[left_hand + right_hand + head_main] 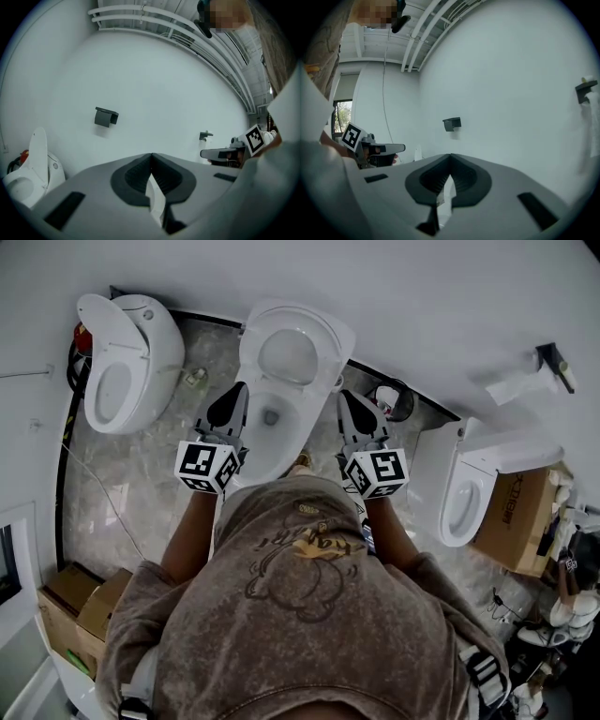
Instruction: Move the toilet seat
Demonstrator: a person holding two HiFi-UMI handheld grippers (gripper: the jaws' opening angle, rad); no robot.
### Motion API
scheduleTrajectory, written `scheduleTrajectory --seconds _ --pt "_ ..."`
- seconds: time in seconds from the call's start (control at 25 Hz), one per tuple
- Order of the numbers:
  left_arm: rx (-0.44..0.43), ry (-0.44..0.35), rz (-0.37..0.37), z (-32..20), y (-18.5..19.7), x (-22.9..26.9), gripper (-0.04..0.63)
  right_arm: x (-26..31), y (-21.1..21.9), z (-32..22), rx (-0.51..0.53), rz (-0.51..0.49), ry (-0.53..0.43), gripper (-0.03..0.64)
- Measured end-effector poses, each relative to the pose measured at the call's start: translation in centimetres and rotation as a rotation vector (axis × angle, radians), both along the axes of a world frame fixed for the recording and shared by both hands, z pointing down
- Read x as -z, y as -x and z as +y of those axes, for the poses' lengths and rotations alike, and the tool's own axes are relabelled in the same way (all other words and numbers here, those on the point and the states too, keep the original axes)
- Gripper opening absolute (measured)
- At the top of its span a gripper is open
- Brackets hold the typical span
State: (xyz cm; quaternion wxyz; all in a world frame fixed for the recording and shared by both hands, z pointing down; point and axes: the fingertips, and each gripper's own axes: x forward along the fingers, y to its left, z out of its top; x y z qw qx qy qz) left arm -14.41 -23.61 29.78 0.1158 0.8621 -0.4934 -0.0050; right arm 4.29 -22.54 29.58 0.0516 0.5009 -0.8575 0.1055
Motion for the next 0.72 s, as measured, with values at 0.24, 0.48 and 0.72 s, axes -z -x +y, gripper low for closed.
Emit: scheduleTrajectory --seconds 0.24,0.48,0.72 --pt "0.021 0.022 0.000 -0.2 0.7 -1.0 0.009 -0.8 0.3 -0.4 0.005 0.007 0.012 -0.002" --pt "0.024 0.028 0.002 -0.6 0.6 -1.1 0.009 -1.0 0.3 -0.9 0.001 -0.007 0.026 -0.002" --pt "0.028 0.030 0.003 -1.0 0.6 -0.9 0.010 -1.0 0.6 -1.4 0.009 -0.020 0.027 -0.003"
